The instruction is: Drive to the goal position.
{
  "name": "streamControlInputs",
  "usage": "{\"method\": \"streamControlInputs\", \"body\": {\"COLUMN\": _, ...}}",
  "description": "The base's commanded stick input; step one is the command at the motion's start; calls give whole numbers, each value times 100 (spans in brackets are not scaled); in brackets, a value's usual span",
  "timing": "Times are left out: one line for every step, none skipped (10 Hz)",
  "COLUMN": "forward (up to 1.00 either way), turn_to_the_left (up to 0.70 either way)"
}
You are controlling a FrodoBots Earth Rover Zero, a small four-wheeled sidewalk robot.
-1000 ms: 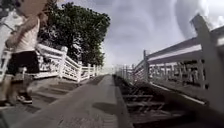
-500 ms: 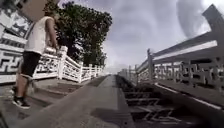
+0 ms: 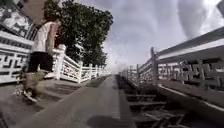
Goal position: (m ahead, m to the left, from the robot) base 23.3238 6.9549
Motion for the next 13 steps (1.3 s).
{"method": "streamControlInputs", "body": {"forward": 45, "turn_to_the_left": 0}}
{"method": "streamControlInputs", "body": {"forward": 45, "turn_to_the_left": 0}}
{"method": "streamControlInputs", "body": {"forward": 45, "turn_to_the_left": 0}}
{"method": "streamControlInputs", "body": {"forward": 45, "turn_to_the_left": 0}}
{"method": "streamControlInputs", "body": {"forward": 45, "turn_to_the_left": 0}}
{"method": "streamControlInputs", "body": {"forward": 45, "turn_to_the_left": 0}}
{"method": "streamControlInputs", "body": {"forward": 45, "turn_to_the_left": 0}}
{"method": "streamControlInputs", "body": {"forward": 45, "turn_to_the_left": 0}}
{"method": "streamControlInputs", "body": {"forward": 45, "turn_to_the_left": 0}}
{"method": "streamControlInputs", "body": {"forward": 45, "turn_to_the_left": 0}}
{"method": "streamControlInputs", "body": {"forward": 45, "turn_to_the_left": 0}}
{"method": "streamControlInputs", "body": {"forward": 45, "turn_to_the_left": 0}}
{"method": "streamControlInputs", "body": {"forward": 45, "turn_to_the_left": 0}}
